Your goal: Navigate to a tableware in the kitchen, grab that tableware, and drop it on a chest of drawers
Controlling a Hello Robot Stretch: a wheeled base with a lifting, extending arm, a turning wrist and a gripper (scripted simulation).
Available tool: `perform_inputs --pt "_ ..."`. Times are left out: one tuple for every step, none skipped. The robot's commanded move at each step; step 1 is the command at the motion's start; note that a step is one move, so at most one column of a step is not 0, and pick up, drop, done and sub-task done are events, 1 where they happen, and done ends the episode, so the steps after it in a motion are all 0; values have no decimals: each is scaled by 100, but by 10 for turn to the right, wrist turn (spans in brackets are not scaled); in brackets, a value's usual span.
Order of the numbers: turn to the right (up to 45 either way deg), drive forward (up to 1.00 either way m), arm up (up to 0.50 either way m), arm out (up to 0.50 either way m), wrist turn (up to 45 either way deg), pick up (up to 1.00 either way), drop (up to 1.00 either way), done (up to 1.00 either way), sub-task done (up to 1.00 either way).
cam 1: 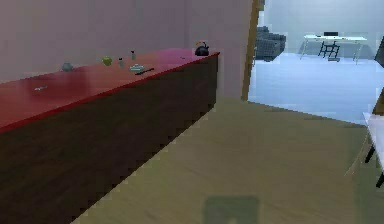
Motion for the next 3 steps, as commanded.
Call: perform_inputs --pt "-240 0 0 0 0 0 0 0 0" --pt "450 0 0 0 0 0 0 0 0" --pt "180 0 0 0 0 0 0 0 0"
